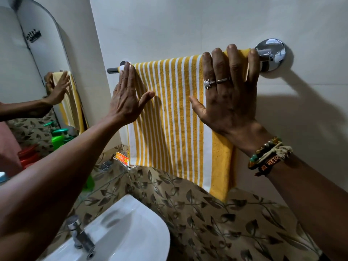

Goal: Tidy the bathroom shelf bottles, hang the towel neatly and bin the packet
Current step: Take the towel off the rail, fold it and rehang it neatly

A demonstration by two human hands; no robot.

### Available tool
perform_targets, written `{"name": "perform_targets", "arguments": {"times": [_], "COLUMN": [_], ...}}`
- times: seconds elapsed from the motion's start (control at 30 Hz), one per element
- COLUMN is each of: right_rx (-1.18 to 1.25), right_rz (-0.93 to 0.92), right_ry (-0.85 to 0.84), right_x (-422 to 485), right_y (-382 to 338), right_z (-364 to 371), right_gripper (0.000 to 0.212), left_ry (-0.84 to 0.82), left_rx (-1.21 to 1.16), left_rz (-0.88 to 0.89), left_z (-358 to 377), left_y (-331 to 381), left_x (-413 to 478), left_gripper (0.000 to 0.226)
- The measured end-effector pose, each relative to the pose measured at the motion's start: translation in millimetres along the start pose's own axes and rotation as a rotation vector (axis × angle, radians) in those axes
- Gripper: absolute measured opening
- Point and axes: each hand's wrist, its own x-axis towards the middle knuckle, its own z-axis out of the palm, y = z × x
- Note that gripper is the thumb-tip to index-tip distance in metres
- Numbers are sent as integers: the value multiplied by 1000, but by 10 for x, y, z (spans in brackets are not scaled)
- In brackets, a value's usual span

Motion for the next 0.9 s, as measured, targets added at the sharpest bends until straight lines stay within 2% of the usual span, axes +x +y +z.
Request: {"name": "perform_targets", "arguments": {"times": [0.13,0.3,0.63,0.9], "right_rx": [-5,9,-20,-72], "right_rz": [-23,-2,-6,0], "right_ry": [-68,-6,-55,-43], "right_x": [24,-41,-61,-68], "right_y": [-25,3,51,14], "right_z": [46,39,41,51], "right_gripper": [84,80,80,86], "left_ry": [-2,-6,-52,-170], "left_rx": [13,14,19,21], "left_rz": [-27,-35,-3,41], "left_z": [-4,-81,-74,-195], "left_y": [-25,22,-51,-119], "left_x": [22,20,-5,16], "left_gripper": [98,93,100,106]}}
